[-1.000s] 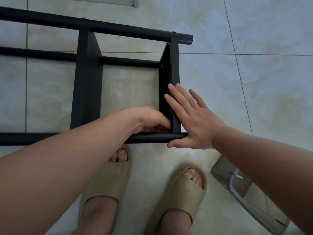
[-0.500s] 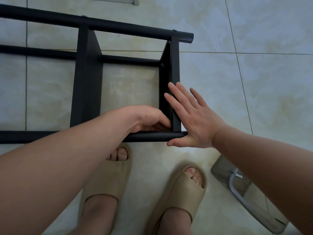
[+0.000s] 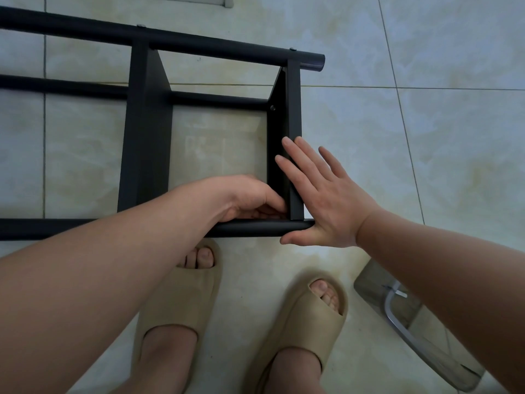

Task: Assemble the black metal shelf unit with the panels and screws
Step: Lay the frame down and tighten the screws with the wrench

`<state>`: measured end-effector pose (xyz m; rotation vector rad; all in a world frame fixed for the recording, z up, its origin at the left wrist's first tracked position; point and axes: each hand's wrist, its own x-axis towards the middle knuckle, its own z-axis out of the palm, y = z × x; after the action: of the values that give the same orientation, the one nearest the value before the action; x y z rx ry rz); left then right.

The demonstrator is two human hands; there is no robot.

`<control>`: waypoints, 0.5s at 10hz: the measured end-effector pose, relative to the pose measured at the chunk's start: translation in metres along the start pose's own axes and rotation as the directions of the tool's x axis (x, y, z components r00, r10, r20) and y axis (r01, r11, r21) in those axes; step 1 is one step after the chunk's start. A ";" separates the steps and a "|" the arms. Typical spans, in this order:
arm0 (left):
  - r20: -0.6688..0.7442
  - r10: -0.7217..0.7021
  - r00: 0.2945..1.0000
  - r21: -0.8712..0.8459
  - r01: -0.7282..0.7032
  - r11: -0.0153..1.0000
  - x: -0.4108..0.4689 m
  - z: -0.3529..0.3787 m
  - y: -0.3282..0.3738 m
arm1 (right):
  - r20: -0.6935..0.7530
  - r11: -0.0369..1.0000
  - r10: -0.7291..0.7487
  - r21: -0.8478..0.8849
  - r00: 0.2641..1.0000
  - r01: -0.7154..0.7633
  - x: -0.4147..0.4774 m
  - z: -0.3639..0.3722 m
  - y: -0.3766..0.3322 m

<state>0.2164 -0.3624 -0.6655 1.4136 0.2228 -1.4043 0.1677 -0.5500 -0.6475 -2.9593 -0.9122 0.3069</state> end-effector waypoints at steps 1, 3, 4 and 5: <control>0.013 -0.025 1.000 0.015 0.025 1.000 0.002 0.000 -0.001 | -0.004 1.000 -0.001 0.002 1.000 0.001 0.000 0.000 0.000; 0.039 -0.056 0.998 0.013 0.055 0.998 0.004 0.001 -0.002 | -0.012 1.000 -0.002 0.011 1.000 0.002 0.000 0.000 0.000; 0.017 -0.039 0.999 0.051 0.038 0.998 0.006 0.001 -0.003 | -0.007 1.000 0.000 0.006 1.000 0.000 0.000 0.000 0.000; 0.025 -0.023 0.999 0.101 0.020 0.995 0.004 0.001 -0.002 | -0.005 1.000 0.003 0.009 1.000 -0.003 0.000 -0.001 -0.001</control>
<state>0.2155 -0.3642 -0.6702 1.4781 0.1525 -1.4684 0.1675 -0.5495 -0.6466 -2.9520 -0.9040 0.3026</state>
